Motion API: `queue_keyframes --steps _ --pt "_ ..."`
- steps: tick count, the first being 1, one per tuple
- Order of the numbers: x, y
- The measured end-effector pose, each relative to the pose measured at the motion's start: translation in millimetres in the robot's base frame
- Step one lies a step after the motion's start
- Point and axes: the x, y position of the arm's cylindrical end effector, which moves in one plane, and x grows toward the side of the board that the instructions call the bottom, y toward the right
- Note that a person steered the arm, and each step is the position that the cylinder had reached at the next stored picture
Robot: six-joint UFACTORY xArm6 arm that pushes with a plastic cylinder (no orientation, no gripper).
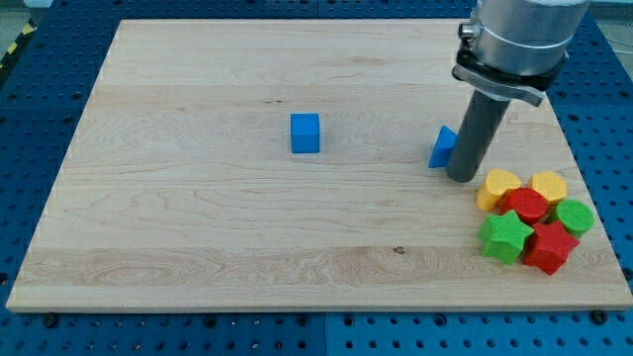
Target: Push triangle close to the blue cube
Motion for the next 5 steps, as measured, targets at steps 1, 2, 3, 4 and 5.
queue_keyframes --steps 1,2,3,4,5 --pt "0.0 31.7" --pt "-9.4 37.9" --pt "-24.2 24.6" --pt "-31.7 14.9" --pt "-31.1 5.8"
